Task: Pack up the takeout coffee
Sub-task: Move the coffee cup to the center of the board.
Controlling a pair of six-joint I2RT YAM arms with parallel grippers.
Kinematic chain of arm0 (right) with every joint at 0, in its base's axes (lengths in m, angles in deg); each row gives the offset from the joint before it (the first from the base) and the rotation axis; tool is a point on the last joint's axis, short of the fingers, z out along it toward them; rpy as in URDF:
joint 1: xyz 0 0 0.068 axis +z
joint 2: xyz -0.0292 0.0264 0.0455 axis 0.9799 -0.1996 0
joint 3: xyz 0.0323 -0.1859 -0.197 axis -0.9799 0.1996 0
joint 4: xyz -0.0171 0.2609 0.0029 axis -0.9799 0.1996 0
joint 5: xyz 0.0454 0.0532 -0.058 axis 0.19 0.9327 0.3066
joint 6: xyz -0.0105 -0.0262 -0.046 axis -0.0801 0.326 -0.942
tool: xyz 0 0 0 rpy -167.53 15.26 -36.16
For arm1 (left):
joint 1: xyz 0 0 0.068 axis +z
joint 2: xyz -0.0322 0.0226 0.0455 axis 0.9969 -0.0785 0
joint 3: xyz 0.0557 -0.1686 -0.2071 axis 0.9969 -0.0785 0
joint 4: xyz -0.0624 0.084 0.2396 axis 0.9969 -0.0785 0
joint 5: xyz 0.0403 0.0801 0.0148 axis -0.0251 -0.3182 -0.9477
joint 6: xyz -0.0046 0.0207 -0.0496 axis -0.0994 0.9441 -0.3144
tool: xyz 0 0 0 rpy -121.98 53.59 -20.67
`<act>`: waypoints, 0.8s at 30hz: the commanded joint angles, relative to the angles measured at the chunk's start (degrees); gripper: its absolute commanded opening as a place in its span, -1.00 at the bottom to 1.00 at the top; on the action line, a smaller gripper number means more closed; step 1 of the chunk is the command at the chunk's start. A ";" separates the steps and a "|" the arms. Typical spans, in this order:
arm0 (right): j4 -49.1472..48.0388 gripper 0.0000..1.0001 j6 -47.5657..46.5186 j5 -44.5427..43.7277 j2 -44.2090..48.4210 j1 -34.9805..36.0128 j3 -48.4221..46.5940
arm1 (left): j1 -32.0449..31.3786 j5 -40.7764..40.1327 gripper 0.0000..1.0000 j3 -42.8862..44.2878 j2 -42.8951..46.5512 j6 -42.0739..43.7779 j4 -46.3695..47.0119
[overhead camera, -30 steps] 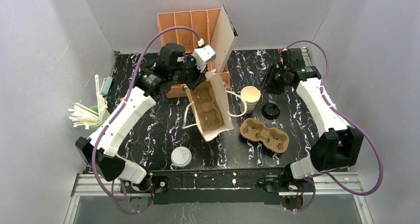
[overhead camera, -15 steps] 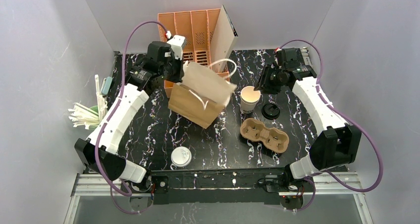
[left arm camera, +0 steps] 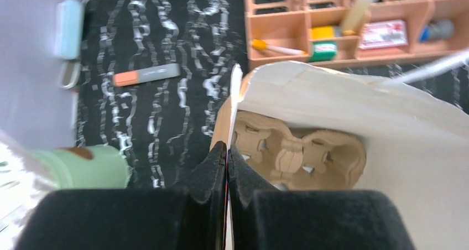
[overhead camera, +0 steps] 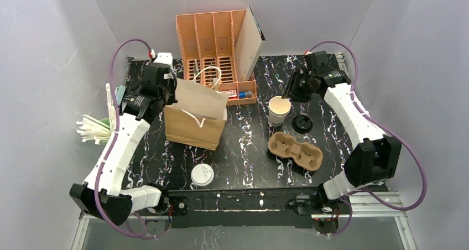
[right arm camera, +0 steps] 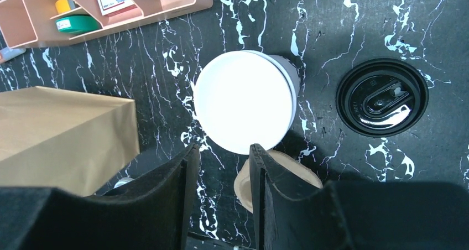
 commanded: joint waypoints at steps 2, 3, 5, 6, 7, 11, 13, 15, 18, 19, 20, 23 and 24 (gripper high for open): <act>-0.79 -0.07 0.47 -2.97 -1.37 2.12 -3.01 | 2.59 -13.11 -1.00 -3.54 3.41 2.30 7.85; 0.08 -0.08 0.78 -4.61 -1.80 2.53 -3.35 | 2.71 -14.97 -1.00 -4.39 3.68 3.13 9.55; 2.08 -0.14 1.78 -7.94 -2.95 2.93 -4.04 | 3.77 -18.07 -1.00 -6.51 4.29 4.09 13.76; 2.88 -0.14 2.34 -9.69 -3.49 2.96 -4.35 | 4.58 -18.40 -1.00 -7.28 4.44 4.67 16.12; 3.38 -0.11 2.81 -10.80 -3.95 3.06 -4.44 | 5.63 -18.06 -1.00 -8.07 4.32 5.46 18.30; 3.24 -0.09 4.65 -13.30 -4.25 3.12 -3.49 | 9.68 -17.35 -1.00 -7.21 1.26 6.34 20.97; 2.51 -0.06 4.94 -13.80 -4.48 3.30 -2.59 | 10.15 -17.68 -0.84 -5.27 -0.49 6.57 19.70; 2.06 -0.06 4.90 -14.46 -4.96 3.43 -1.95 | 10.15 -16.50 -0.57 -3.91 -1.39 6.37 18.15; 1.44 -0.05 4.74 -15.18 -5.75 3.60 -1.09 | 10.16 -14.54 -0.11 -3.84 -0.23 4.44 17.74; 1.32 -0.05 4.74 -15.22 -6.05 3.68 -0.89 | 10.15 -14.37 0.05 -4.04 0.34 3.92 17.60; 1.12 -0.06 4.73 -15.05 -6.28 3.83 -0.60 | 10.17 -14.37 0.14 -3.96 0.83 3.56 17.21; 1.12 -0.06 4.65 -15.35 -7.15 4.56 0.02 | 10.19 -14.66 0.29 -2.47 1.56 3.61 14.84; 1.24 -0.07 4.72 -15.69 -7.35 4.77 0.09 | 10.22 -14.71 0.32 -1.30 1.57 3.77 13.77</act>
